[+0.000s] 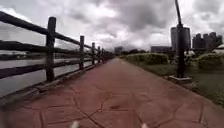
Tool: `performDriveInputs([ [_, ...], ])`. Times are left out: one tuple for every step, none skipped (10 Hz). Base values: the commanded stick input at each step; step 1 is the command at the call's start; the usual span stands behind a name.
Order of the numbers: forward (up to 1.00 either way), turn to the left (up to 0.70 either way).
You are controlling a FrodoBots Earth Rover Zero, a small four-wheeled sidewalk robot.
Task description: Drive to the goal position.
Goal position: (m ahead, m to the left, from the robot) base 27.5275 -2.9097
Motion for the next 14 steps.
performDriveInputs([
  [0.70, 0.00],
  [0.70, 0.00],
  [0.70, 0.00],
  [0.70, 0.00],
  [0.70, 0.00],
  [0.70, 0.00],
  [0.70, 0.00],
  [0.70, 0.00],
  [0.70, 0.00],
  [0.70, 0.00],
  [0.70, 0.00],
  [0.70, 0.00],
  [0.70, 0.00],
  [0.70, 0.00],
])
